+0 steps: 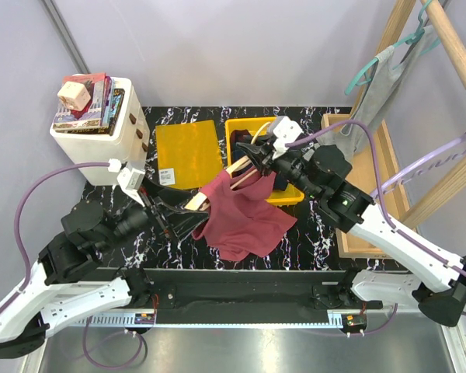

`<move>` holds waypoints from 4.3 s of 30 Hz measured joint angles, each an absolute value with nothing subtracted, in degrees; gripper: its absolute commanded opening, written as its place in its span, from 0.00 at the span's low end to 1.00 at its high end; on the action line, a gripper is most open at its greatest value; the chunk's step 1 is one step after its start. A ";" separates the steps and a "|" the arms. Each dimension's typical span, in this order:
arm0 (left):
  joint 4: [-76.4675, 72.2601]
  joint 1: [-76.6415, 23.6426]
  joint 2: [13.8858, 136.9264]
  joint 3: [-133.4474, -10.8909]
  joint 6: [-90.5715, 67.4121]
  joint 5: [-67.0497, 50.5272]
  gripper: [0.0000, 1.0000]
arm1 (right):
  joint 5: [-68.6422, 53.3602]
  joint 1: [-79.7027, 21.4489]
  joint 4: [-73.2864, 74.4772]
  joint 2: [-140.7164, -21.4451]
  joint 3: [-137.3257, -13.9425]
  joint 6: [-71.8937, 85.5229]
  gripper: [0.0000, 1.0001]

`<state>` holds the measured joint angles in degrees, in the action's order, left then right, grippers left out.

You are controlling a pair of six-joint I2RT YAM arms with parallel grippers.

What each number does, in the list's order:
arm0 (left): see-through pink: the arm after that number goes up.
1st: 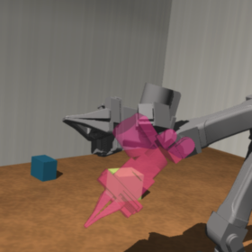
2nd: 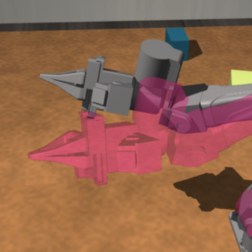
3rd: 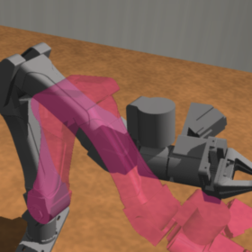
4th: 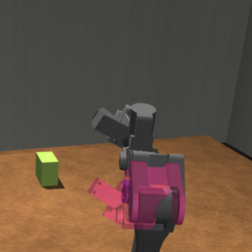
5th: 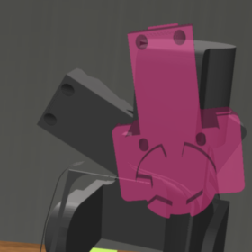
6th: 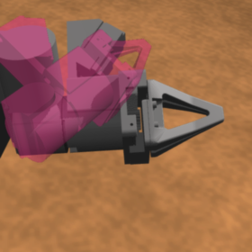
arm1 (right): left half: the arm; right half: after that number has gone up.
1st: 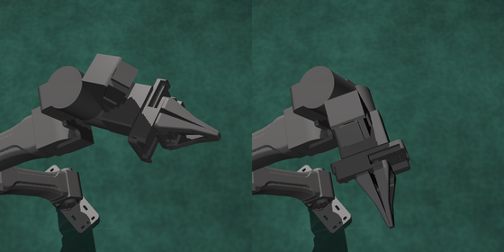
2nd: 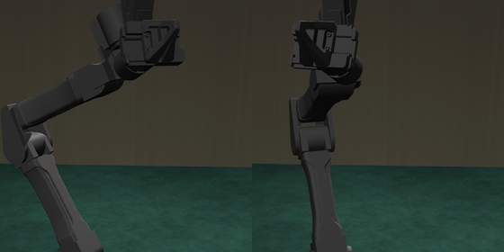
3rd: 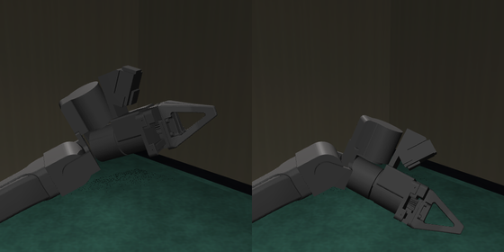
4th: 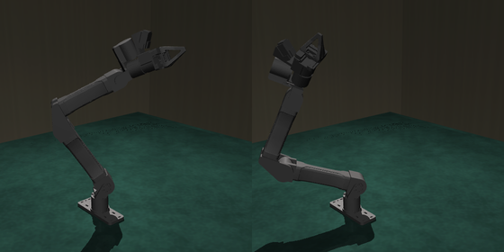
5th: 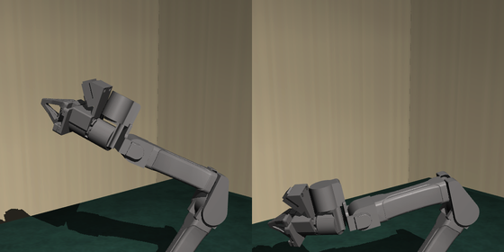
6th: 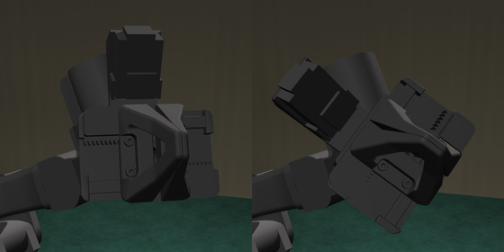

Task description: Remove the tank top from the hanger

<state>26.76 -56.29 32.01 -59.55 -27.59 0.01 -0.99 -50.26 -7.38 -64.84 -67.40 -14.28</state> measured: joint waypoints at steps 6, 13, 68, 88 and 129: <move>30.61 -56.31 29.54 -60.10 -28.08 0.75 0.99 | -2.83 -50.30 -8.67 -60.88 -63.31 -19.16 0.00; 33.10 -56.34 27.16 -64.47 -26.98 2.24 0.95 | -2.79 -50.30 -7.53 -60.01 -59.92 -24.45 0.00; 29.02 -56.34 46.24 -66.81 -25.32 -16.71 0.00 | -12.95 -50.30 -3.64 -57.87 -58.83 -27.29 0.00; 28.77 -56.36 40.42 -63.42 -26.65 -16.69 0.51 | -11.11 -50.30 -3.79 -57.93 -58.83 -27.31 0.00; 34.39 -56.36 27.97 -59.42 -25.96 -0.60 0.00 | 27.33 -50.57 -13.47 -61.23 -58.48 -22.22 0.00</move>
